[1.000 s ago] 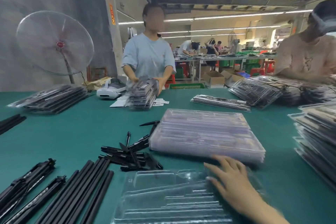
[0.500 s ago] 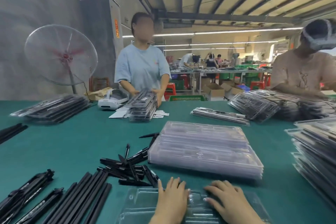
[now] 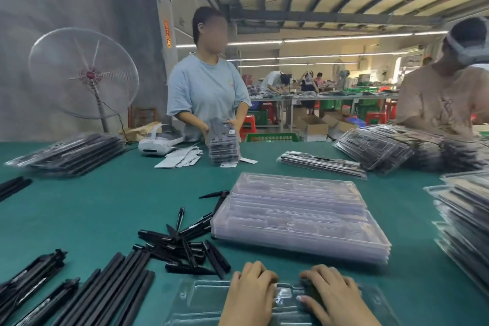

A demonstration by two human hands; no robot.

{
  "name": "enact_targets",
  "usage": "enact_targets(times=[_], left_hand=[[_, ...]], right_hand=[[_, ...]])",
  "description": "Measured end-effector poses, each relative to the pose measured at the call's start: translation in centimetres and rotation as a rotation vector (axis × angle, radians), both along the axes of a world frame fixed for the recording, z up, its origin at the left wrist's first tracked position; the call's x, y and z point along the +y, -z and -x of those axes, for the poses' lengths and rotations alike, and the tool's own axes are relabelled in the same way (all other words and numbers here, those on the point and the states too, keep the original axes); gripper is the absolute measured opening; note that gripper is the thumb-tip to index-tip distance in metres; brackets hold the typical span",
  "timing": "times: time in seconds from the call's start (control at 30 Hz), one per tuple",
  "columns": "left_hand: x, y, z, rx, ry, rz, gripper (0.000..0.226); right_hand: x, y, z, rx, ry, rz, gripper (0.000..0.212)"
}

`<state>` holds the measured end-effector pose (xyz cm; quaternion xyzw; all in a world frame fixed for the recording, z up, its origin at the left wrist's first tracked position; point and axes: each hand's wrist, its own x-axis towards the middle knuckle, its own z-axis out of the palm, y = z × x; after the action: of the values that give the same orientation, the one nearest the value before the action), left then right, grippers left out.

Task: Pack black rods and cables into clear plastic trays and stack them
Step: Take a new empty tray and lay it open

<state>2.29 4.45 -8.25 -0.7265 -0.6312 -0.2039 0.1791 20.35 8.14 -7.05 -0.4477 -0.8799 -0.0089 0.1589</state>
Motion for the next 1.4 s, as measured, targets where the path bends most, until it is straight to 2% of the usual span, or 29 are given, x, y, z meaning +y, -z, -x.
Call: enact_targets(times=[0.1, 0.23, 0.5, 0.6, 0.7, 0.77, 0.83, 0.9, 1.0, 1.07, 1.23, 1.4], left_hand=[[0.3, 0.6, 0.2, -0.029, 0.034, -0.036, 0.035], [0.5, 1.0, 0.4, -0.055, 0.054, -0.088, 0.035], [0.3, 0.5, 0.3, -0.123, 0.093, -0.102, 0.036], [0.2, 0.0, 0.1, -0.148, 0.085, -0.109, 0.038], [0.0, -0.3, 0.0, -0.213, 0.093, -0.127, 0.039], [-0.1, -0.4, -0.1, -0.236, 0.084, -0.121, 0.038], [-0.2, -0.5, -0.2, -0.254, 0.089, -0.118, 0.035], [-0.4, -0.7, -0.3, -0.252, 0.091, -0.128, 0.034], [-0.4, -1.0, -0.4, -0.223, 0.103, -0.163, 0.036], [-0.5, -1.2, -0.5, -0.209, 0.107, -0.184, 0.038], [-0.7, -1.5, -0.7, -0.162, 0.105, -0.209, 0.038], [-0.8, -1.6, -0.6, -0.158, 0.122, -0.208, 0.035]], right_hand=[[0.3, 0.4, 0.2, 0.058, -0.014, -0.115, 0.053], [0.3, 0.3, 0.0, 0.031, -0.006, -0.174, 0.049], [-0.4, -0.4, -0.1, 0.064, -0.047, -0.086, 0.043], [0.2, 1.4, -0.7, 0.107, -0.114, -0.037, 0.041], [0.3, 1.2, -0.6, 0.23, -0.079, 0.01, 0.037], [0.0, 0.8, -0.5, 0.261, -0.082, -0.008, 0.028], [0.0, 0.9, -0.7, 0.271, -0.086, -0.111, 0.025], [-0.3, 0.6, -0.8, 0.287, -0.078, -0.088, 0.028], [-0.5, 0.4, -0.9, 0.238, -0.063, -0.114, 0.045], [-0.6, 0.1, -0.8, 0.248, -0.072, -0.155, 0.049], [-0.7, 0.1, -0.9, 0.322, -0.102, -0.107, 0.039], [-0.4, 0.4, -0.9, 0.301, -0.134, -0.016, 0.032]])
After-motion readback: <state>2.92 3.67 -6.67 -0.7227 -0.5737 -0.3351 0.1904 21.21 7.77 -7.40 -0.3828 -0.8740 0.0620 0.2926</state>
